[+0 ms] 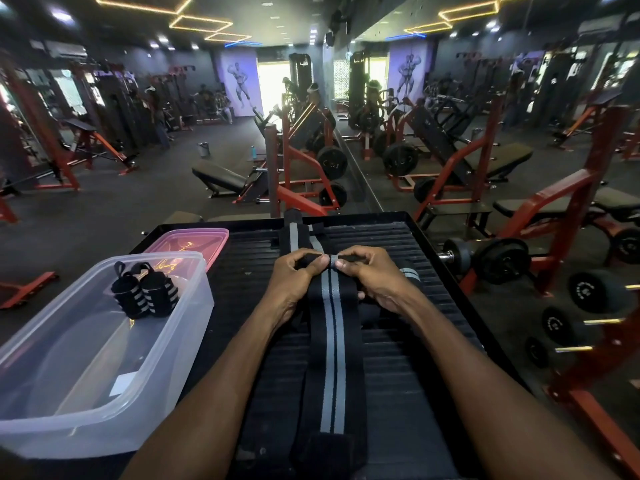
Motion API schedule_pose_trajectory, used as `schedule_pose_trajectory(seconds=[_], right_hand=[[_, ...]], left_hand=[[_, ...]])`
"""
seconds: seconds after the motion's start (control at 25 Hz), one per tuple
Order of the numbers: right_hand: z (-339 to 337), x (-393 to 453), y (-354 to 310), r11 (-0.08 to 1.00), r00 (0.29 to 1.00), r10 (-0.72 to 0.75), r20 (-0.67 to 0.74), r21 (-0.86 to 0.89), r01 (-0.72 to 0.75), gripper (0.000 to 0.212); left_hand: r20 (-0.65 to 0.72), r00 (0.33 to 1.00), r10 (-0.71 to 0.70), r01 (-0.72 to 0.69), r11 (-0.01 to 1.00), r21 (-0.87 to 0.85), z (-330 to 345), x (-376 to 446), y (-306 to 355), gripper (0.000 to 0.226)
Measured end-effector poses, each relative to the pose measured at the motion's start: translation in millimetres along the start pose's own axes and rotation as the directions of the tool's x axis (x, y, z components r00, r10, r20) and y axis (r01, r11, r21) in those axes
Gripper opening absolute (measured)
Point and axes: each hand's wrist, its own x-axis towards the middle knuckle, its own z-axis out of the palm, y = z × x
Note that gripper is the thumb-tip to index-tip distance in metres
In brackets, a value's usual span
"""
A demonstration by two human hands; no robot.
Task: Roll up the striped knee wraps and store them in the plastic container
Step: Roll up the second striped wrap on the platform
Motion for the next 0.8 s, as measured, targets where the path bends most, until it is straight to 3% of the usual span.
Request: schedule_pose_trajectory(seconds=[0.12,0.24,0.4,0.6,0.72,0.8], right_hand=[[-1.5,-3.0,-2.8,0.987,0.981,0.157,0.119,-0.04,-0.153,0.032],[-4.3,-4.0,-1.9,0.963,0.966,0.225,0.131,-0.178,-0.2,0.04],[-2.6,-2.7,-1.0,0.972,0.985,0.155,0.08,-0.193,-0.138,0.031],[3.7,1.1,5.4,0.991,0.999,0.01,-0.047,-0.13,-0.016,0.005],[4.1,1.6,3.6,0.996,0.998,0.057,-0.038,-0.062,-0.059,0.008],[3.2,1.4,3.6,0.991,0.991,0.131,0.037,-0.022,-0.13,0.022]], left_hand=[[0.023,1.0,0.015,-0.015,0.999,0.034,-0.8,-1.2,0.9,0.008],[0.064,0.998,-0.012,0.009,0.999,0.045,-1.2,-1.7,0.6,0.006],[0.077,0.992,-0.103,0.106,0.994,-0.027,-1.1,-2.4,2.3,0.02],[0.048,0.995,-0.092,0.094,0.995,-0.022,1.2,-4.8,5.8,0.011],[0.035,0.998,-0.056,0.055,0.998,0.006,-1.4,-4.4,6.6,0.017],[0.037,0.999,-0.025,0.024,0.999,0.022,-2.3,-2.9,5.8,0.019]])
